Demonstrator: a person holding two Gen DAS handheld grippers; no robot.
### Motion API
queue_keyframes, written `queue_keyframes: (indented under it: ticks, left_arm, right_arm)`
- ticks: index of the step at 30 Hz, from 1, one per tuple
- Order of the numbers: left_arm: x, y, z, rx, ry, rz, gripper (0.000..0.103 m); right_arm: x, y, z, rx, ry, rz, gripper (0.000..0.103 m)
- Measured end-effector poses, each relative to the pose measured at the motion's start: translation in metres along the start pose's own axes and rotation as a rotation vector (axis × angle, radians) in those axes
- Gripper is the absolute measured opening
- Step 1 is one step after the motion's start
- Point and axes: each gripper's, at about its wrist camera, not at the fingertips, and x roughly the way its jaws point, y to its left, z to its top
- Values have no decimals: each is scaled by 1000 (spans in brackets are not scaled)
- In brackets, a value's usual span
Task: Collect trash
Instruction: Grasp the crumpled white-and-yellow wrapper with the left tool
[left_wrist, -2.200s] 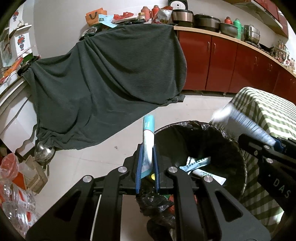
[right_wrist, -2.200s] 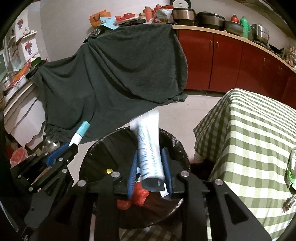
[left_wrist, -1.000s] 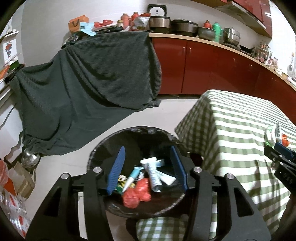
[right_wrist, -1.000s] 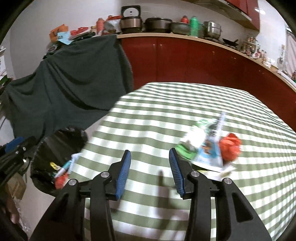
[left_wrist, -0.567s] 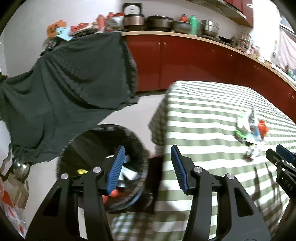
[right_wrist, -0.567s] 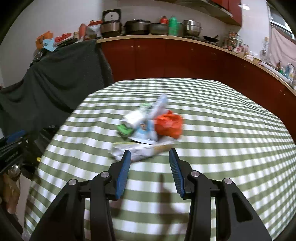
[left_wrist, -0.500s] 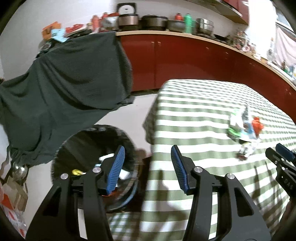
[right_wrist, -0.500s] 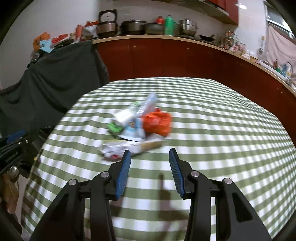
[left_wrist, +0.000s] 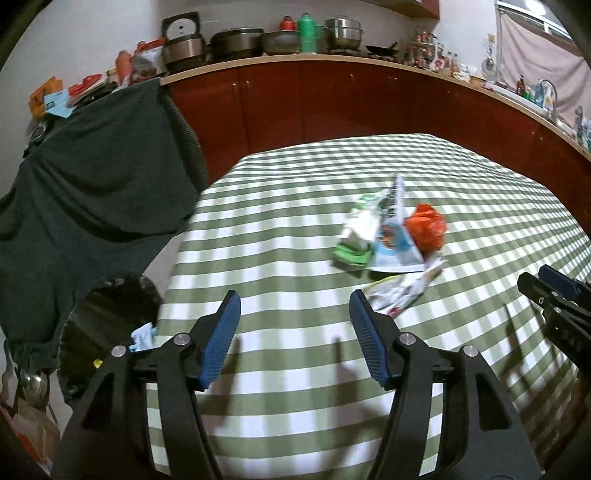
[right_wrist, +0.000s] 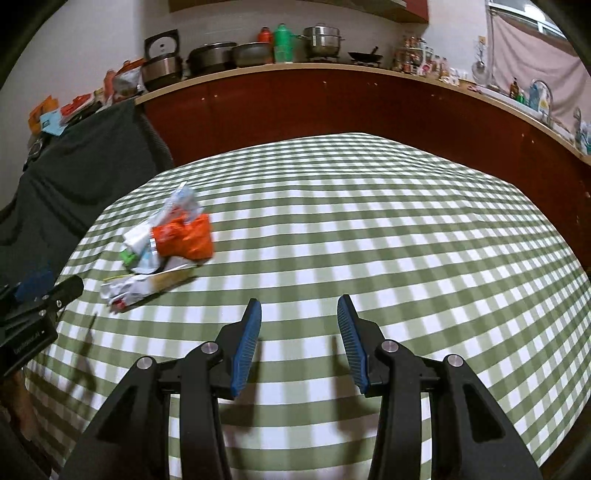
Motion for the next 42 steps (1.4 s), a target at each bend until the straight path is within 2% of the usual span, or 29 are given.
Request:
queue_keyframes:
  ticks: [5, 8, 17, 19, 21, 24, 25, 27, 31, 34, 42]
  left_arm:
    - [4, -27, 3, 40, 3, -15, 61]
    - [8, -37, 6, 57, 3, -22, 66]
    - [30, -59, 7, 128, 48, -57, 64]
    - [34, -61, 6, 135, 70, -81, 49]
    - [35, -63, 5, 139, 77, -102, 43]
    - [33, -65, 3, 156, 76, -124, 41]
    - [32, -66, 2, 160, 75, -132, 27]
    - [31, -67, 1, 169, 77, -146, 21]
    - [25, -67, -4, 180, 70, -158, 18]
    - [18, -66, -6, 176, 61, -169, 11]
    - [4, -56, -18, 143, 76, -185, 10]
  right_arm:
    - [4, -21, 3, 28, 6, 4, 43]
    - [6, -29, 6, 38, 5, 11, 43]
    - [11, -40, 12, 67, 10, 37, 46]
    - [10, -39, 12, 63, 9, 41, 46]
    - [11, -38, 12, 63, 11, 44, 46]
    - [13, -37, 11, 60, 17, 43, 46]
    - [13, -36, 10, 59, 19, 42, 46]
    - [13, -35, 10, 58, 18, 42, 46]
    - [12, -31, 10, 52, 18, 45, 46]
    - [12, -28, 9, 45, 19, 48, 46]
    - [11, -17, 9, 31, 22, 55, 46]
